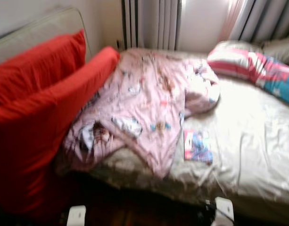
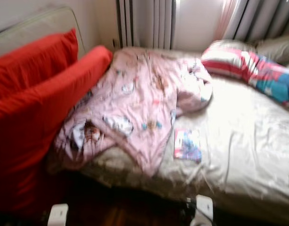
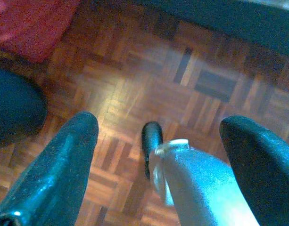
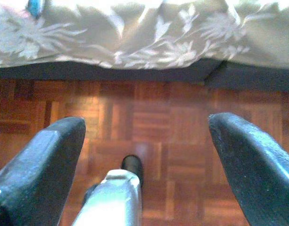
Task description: Clean up the room
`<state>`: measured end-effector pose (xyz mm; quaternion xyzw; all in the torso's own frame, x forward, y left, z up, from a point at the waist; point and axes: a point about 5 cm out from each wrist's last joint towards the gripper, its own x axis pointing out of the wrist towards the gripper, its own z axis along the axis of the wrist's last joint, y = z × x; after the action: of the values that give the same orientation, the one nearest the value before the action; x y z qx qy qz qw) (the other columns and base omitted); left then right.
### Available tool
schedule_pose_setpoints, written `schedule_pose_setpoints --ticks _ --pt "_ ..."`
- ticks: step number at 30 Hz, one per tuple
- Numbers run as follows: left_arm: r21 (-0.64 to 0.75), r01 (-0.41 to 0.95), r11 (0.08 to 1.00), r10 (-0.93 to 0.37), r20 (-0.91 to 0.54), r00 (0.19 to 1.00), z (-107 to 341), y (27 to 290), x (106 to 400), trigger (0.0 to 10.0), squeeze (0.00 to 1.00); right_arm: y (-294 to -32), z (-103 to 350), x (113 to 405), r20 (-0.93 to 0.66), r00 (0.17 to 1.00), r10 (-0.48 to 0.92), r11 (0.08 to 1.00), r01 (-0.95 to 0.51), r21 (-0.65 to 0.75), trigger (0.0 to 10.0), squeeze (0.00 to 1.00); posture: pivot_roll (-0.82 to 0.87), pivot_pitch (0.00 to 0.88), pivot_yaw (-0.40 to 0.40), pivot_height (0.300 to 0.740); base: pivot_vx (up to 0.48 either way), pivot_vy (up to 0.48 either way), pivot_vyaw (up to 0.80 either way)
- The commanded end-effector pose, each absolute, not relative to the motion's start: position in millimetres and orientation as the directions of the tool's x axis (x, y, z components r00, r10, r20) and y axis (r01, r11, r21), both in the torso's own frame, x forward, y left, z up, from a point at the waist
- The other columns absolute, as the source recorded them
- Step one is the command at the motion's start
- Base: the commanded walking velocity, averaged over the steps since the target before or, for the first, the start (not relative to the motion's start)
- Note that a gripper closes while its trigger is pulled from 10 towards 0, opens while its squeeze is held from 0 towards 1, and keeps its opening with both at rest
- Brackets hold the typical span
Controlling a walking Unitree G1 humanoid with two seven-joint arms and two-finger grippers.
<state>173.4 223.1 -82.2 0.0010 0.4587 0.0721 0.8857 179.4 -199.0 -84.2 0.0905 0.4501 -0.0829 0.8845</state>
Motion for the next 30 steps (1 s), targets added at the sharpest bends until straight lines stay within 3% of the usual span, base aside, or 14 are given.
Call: schedule_pose_setpoints --ticks 1,26,30 --pt "0.054 -0.118 0.992 0.111 -0.824 0.556 -85.7 216.6 168.9 10.0 0.00 -205.3 -84.1 177.6 -0.813 0.576 -0.084 0.968 0.240 0.070 10.0 0.00 0.02 0.000 -0.013 0.740 0.000 -0.277 0.00" --pt "0.045 -0.125 0.991 0.108 -0.822 0.559 -85.2 216.0 170.3 10.0 0.00 -206.1 -83.6 178.6 -0.814 0.574 -0.094 0.964 0.255 0.069 10.0 0.00 0.02 0.000 -0.015 0.740 0.000 -0.274 0.00" --pt "0.045 -0.128 0.991 0.109 -0.822 0.559 -85.2 216.1 170.3 10.0 0.00 -205.9 -83.7 178.6 -0.815 0.573 -0.090 0.966 0.250 0.069 10.0 0.00 0.02 0.000 -0.015 0.740 0.000 -0.273 -0.75"
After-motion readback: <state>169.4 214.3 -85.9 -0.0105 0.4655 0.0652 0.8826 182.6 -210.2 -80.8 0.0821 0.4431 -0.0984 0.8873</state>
